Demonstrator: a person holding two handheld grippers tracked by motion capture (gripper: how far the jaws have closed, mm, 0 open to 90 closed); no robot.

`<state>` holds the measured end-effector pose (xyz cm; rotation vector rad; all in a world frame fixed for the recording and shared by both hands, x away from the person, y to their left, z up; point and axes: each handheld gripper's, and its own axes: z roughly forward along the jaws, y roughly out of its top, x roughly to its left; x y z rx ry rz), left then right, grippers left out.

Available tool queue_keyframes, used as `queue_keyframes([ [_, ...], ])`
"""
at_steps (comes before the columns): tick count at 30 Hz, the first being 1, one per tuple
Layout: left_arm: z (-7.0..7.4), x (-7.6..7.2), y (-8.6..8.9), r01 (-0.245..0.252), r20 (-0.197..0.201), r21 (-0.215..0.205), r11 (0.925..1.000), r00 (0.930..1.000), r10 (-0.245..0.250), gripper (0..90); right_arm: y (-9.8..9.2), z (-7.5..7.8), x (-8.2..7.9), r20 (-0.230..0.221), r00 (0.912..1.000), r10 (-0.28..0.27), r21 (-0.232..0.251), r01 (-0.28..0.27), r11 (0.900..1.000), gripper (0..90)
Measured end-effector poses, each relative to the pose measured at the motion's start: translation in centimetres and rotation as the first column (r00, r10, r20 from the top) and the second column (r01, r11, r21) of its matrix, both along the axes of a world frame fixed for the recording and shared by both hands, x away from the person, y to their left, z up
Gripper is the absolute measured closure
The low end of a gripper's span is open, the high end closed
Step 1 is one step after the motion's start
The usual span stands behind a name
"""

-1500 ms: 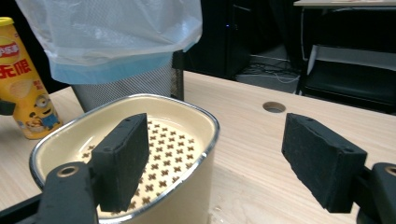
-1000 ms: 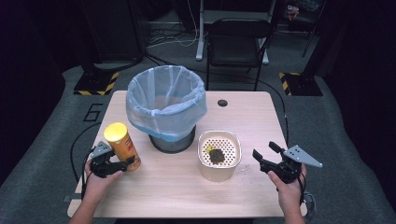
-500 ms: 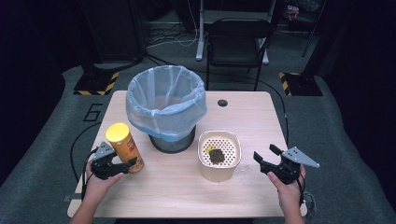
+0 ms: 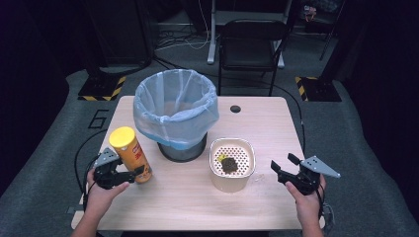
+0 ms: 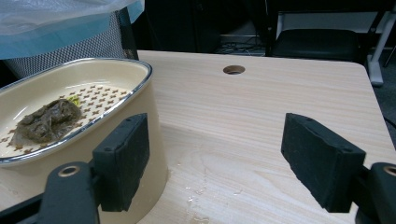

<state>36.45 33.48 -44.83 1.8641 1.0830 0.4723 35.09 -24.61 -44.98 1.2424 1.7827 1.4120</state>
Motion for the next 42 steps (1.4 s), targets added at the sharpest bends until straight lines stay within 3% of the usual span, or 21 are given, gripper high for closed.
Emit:
queue_keyframes([
  [7, 1.3, -0.2, 0.1, 0.0, -0.015, 0.0, 1.0, 0.9999, 0.0, 24.0, -0.1, -0.1, 0.1, -0.005, 1.0, -0.004, -0.002, 0.004, 1.0, 23.3],
  [20, 4.1, -0.4, -0.5, 0.016, -0.004, 0.0, 0.9999, 0.9999, -0.016, 24.0, -0.5, -0.6, 0.3, -0.019, 0.9997, -0.016, 0.001, 0.016, 1.0, 23.7],
  [37, 9.5, -1.4, -1.0, 0.021, 0.007, 0.013, 0.9997, 0.9998, -0.021, 24.0, -0.6, -1.4, 0.7, -0.033, 0.9994, -0.009, -0.029, 0.008, 1.0, 24.0],
  [42, 12.3, -1.8, -1.5, 0.037, 0.023, 0.014, 0.9992, 0.9991, -0.037, 24.0, -0.5, -1.6, 0.7, -0.036, 0.9993, -0.006, -0.032, 0.004, 0.999, 24.0],
])
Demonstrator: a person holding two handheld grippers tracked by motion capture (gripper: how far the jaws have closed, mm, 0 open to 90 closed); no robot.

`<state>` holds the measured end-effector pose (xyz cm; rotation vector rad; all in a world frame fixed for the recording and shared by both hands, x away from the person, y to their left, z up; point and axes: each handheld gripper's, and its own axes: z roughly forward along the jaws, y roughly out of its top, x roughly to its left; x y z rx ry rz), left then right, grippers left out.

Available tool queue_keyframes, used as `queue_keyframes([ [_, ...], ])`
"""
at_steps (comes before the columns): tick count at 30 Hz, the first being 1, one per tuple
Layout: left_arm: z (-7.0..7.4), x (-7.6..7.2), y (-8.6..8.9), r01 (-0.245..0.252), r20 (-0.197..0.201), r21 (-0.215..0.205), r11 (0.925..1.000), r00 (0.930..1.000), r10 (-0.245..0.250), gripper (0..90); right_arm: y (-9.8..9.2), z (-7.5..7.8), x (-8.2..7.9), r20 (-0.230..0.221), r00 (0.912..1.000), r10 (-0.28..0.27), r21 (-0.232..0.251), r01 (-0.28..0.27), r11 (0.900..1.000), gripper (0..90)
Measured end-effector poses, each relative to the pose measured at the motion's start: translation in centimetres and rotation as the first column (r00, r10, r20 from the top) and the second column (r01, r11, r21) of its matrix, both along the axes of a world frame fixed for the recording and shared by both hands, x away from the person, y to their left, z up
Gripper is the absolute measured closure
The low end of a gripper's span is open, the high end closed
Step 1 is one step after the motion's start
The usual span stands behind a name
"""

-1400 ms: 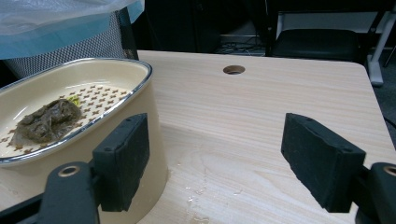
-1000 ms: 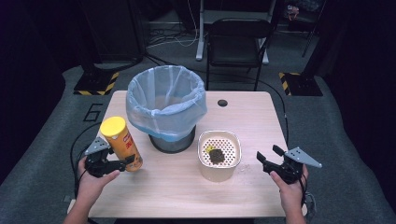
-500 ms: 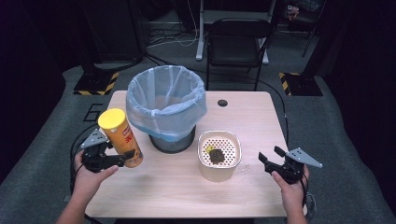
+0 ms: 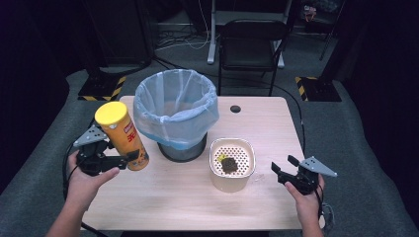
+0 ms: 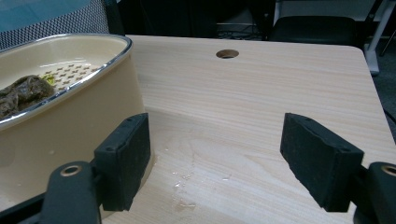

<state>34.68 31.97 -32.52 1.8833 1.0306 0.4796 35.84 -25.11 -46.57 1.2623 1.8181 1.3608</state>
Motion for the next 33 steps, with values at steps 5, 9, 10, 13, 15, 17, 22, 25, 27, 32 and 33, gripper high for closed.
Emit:
queue_keyframes([
  [5, 2.4, -0.1, -0.5, 0.028, 0.016, 0.017, 0.9995, 0.9995, -0.028, 24.0, -0.1, -0.1, 0.0, -0.002, 1.0, 0.0, -0.003, 0.0, 1.0, 24.0],
  [9, 4.9, 0.0, -1.2, 0.017, 0.019, 0.023, 0.9996, 0.9997, -0.017, 24.0, -0.1, -0.2, 0.1, -0.006, 1.0, -0.001, -0.005, 0.001, 1.0, 24.0],
  [10, 5.3, -0.1, -1.4, 0.016, 0.016, 0.014, 0.9998, 0.9997, -0.017, 24.0, -0.1, -0.2, 0.0, -0.007, 1.0, -0.002, -0.007, 0.002, 1.0, 24.0],
  [13, 6.8, 0.0, -1.6, 0.016, 0.025, 0.031, 0.9994, 0.9995, -0.017, 24.0, -0.1, -0.3, 0.1, -0.008, 1.0, -0.003, -0.003, 0.003, 1.0, 24.0],
  [15, 7.6, 0.1, -1.7, 0.012, 0.029, 0.035, 0.9993, 0.9995, -0.013, 24.0, -0.2, -0.4, 0.1, -0.009, 0.9999, 0.004, -0.011, -0.004, 1.0, 24.0],
  [17, 8.4, 0.1, -1.9, 0.009, 0.037, 0.029, 0.9996, 0.9993, -0.01, 24.0, -0.1, -0.4, 0.1, -0.012, 0.9999, 0.002, -0.015, -0.002, 1.0, 24.0],
  [22, 10.0, 0.5, -2.6, 0.005, 0.041, 0.055, 0.9985, 0.9991, -0.008, 24.0, 0.0, -0.5, 0.2, -0.014, 0.9999, 0.009, -0.02, -0.009, 1.0, 24.0],
  [25, 10.6, 0.9, -2.8, -0.008, 0.035, 0.054, 0.9985, 0.9994, 0.006, 24.0, 0.0, -0.6, 0.2, -0.018, 0.9998, 0.003, -0.024, -0.003, 1.0, 24.0],
  [27, 11.0, 1.3, -3.0, -0.005, 0.034, 0.045, 0.999, 0.9994, 0.004, 24.0, -0.1, -0.7, 0.3, -0.02, 0.9998, 0.007, -0.028, -0.007, 1.0, 24.0],
  [32, 12.0, 2.0, -3.6, 0.004, 0.037, 0.046, 0.9989, 0.9993, -0.006, 24.0, -0.1, -0.7, 0.3, -0.022, 0.9997, 0.001, -0.036, -0.002, 0.999, 24.0],
  [33, 12.2, 2.1, -3.8, 0.0, 0.042, 0.046, 0.999, 0.9991, -0.001, 24.1, -0.1, -0.7, 0.3, -0.021, 0.9998, 0.004, -0.035, -0.005, 0.999, 24.0],
])
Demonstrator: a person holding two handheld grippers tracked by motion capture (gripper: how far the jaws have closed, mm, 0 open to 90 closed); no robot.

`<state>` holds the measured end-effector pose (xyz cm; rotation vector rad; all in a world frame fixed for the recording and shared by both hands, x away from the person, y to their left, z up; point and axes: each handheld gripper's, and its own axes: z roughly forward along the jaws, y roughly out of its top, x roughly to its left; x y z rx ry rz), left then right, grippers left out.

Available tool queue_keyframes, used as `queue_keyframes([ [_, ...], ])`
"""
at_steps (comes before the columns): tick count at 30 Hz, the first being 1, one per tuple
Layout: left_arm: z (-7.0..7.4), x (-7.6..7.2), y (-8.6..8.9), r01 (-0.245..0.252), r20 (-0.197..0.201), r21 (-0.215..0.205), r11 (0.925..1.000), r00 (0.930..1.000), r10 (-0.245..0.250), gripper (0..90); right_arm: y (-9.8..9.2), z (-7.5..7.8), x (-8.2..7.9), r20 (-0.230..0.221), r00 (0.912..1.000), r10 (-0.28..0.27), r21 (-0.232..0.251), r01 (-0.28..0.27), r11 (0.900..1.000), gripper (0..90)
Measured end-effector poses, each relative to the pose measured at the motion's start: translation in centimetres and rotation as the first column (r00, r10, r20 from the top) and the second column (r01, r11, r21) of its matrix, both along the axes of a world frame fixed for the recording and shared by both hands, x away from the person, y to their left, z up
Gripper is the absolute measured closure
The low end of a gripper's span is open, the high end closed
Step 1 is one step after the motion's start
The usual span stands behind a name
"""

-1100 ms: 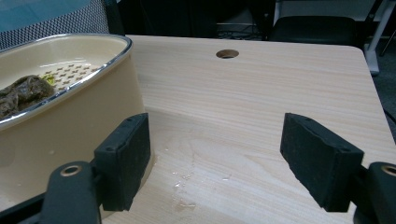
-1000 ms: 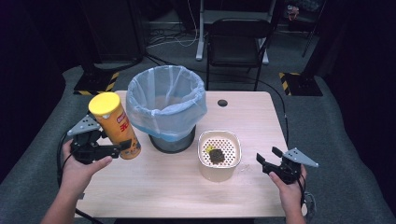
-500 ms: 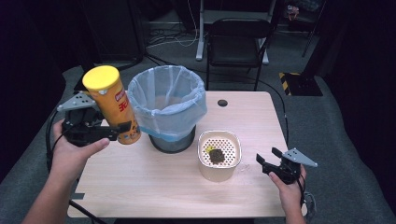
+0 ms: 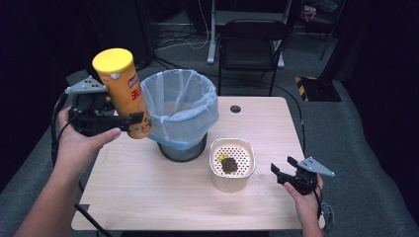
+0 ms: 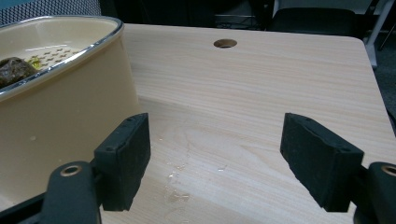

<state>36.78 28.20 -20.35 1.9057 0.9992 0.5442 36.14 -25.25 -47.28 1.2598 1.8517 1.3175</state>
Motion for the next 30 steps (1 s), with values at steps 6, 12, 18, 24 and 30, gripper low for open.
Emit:
queue_keyframes([
  [6, 0.8, 1.3, -0.7, -0.013, -0.006, 0.005, 0.9999, 0.9999, 0.013, 24.1, 0.0, -0.1, 0.0, -0.008, 1.0, -0.004, 0.005, 0.004, 1.0, 24.0],
  [12, 1.2, 2.9, -1.7, -0.013, -0.012, 0.009, 0.9999, 0.9998, 0.013, 24.0, 0.2, -0.2, 0.1, -0.007, 1.0, 0.001, -0.009, -0.001, 1.0, 24.0],
  [18, 1.6, 4.9, -2.7, -0.004, -0.011, 0.008, 1.0, 0.9999, 0.004, 24.1, 0.1, -0.2, 0.2, -0.007, 1.0, -0.001, -0.016, 0.001, 1.0, 24.0],
  [24, 0.9, 6.8, -4.0, 0.003, -0.016, 0.017, 0.9999, 0.9999, -0.003, 24.1, 0.0, -0.4, 0.3, -0.014, 0.9999, -0.006, -0.007, 0.006, 1.0, 24.0],
  [30, 0.4, 8.6, -4.8, -0.011, -0.02, -0.005, 0.9999, 0.9997, 0.01, 24.0, -0.1, -0.5, 0.3, -0.012, 0.9999, -0.003, -0.002, 0.003, 1.0, 24.0],
])
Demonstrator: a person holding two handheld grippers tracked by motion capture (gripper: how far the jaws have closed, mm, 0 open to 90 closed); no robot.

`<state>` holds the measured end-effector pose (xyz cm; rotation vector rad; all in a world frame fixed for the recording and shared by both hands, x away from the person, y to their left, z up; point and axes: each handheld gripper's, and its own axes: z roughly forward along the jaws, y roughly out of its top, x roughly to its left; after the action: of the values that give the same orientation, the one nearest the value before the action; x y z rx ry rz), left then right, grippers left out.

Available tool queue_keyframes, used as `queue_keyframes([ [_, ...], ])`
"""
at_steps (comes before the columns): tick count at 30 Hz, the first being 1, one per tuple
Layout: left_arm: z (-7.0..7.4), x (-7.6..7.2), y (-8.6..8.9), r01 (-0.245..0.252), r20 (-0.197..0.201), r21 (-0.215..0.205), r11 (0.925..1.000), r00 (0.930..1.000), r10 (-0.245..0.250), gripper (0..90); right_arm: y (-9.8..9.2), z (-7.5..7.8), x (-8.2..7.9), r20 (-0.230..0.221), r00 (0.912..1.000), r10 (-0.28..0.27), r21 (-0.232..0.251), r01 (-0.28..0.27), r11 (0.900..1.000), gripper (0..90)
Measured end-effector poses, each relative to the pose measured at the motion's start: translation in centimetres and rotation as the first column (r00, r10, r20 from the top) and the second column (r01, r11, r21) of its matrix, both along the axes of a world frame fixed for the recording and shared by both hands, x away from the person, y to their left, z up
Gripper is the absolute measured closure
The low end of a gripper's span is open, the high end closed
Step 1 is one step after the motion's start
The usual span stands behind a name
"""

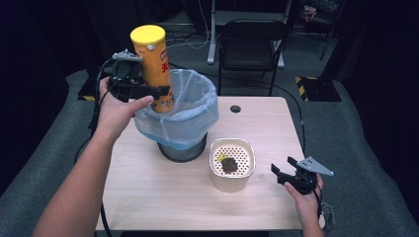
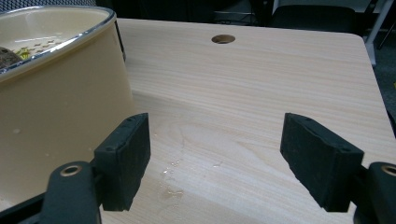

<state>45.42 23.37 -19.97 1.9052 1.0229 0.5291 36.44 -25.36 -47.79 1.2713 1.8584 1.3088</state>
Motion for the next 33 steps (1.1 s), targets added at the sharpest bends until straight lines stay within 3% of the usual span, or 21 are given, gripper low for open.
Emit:
queue_keyframes([
  [9, -1.3, 1.8, -0.8, -0.016, 0.016, -0.007, 0.9998, 0.9997, 0.016, 24.1, 0.2, -0.2, 0.2, -0.002, 1.0, 0.007, -0.013, -0.007, 1.0, 24.0],
  [13, -1.9, 2.6, -1.1, -0.028, 0.01, 0.01, 0.9996, 0.9996, 0.027, 24.0, 0.3, -0.3, 0.3, 0.0, 0.9999, 0.013, -0.014, -0.013, 1.0, 24.0],
  [17, -2.4, 3.3, -1.4, -0.032, 0.007, -0.011, 0.9994, 0.9995, 0.032, 24.0, 0.3, -0.3, 0.3, -0.003, 0.9999, 0.012, -0.015, -0.012, 1.0, 24.0],
  [20, -3.0, 3.8, -1.4, -0.018, -0.02, -0.018, 0.9997, 0.9997, 0.017, 24.0, 0.3, -0.3, 0.3, -0.003, 0.9999, 0.016, -0.014, -0.016, 1.0, 24.3],
  [33, -5.0, 5.6, -1.8, -0.038, -0.114, 0.045, 0.9983, 0.9926, 0.042, 23.7, 0.5, -0.4, 0.4, -0.004, 0.9995, 0.032, -0.019, -0.032, 0.999, 24.8],
])
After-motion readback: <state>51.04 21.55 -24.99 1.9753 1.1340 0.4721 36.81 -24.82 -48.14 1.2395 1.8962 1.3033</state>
